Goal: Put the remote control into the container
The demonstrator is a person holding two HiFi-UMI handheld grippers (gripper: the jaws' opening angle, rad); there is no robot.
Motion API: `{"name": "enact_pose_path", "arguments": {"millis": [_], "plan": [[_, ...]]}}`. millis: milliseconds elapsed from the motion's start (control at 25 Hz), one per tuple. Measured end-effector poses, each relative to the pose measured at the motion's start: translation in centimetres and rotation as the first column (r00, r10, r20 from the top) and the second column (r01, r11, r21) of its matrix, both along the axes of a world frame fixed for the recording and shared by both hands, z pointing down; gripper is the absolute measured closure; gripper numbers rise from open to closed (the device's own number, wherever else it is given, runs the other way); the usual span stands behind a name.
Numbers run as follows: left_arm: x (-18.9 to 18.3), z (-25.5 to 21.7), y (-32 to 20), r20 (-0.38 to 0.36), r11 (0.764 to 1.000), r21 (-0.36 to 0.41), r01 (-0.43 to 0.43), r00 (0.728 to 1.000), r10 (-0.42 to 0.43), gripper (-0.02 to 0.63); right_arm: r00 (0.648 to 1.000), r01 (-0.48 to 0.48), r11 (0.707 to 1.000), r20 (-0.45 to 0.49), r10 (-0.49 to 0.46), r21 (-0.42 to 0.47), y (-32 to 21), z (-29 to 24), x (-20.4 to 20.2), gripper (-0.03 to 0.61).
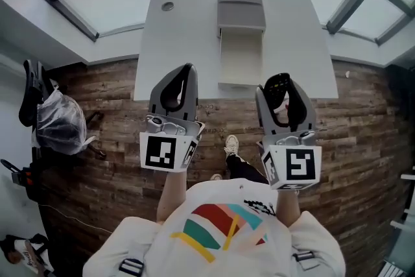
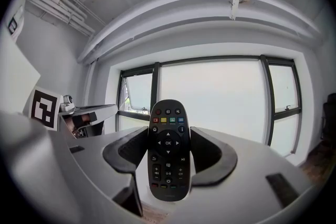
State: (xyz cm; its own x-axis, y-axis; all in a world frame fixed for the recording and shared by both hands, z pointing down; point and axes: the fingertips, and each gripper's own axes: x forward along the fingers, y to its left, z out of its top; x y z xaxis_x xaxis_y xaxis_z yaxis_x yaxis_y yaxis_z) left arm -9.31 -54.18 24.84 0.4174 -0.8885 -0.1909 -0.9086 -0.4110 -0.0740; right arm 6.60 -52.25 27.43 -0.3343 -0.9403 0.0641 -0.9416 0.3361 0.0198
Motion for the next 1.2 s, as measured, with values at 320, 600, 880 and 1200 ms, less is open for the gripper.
{"name": "enact_pose_path", "arguments": {"millis": [320,600,880,1200], "plan": [[2.2,-0.7,-7.9,0.01,0.998,0.004,0.057,0.998,-0.057,0.607,0.998,0.055,0.998,0.026,-0.055,-0.009,-8.5,0.0,2.3,0.327],[2.2,0.1,-12.2,0.027,0.997,-0.014,0.072,0.997,-0.072,0.607,0.996,0.081,0.995,0.036,-0.078,-0.058,-13.4,1.5,2.0,0.325],[1.5,0.4,-17.3,0.011,0.999,-0.015,0.049,0.999,-0.049,0.607,0.997,0.072,0.993,0.02,-0.07,-0.099,-18.1,2.4,1.0,0.327],[0.1,4.1,-22.7,0.013,0.998,-0.056,0.023,1.0,-0.023,0.607,0.997,0.067,0.966,-0.017,-0.073,-0.248,-23.1,8.0,-1.4,0.325]]}}
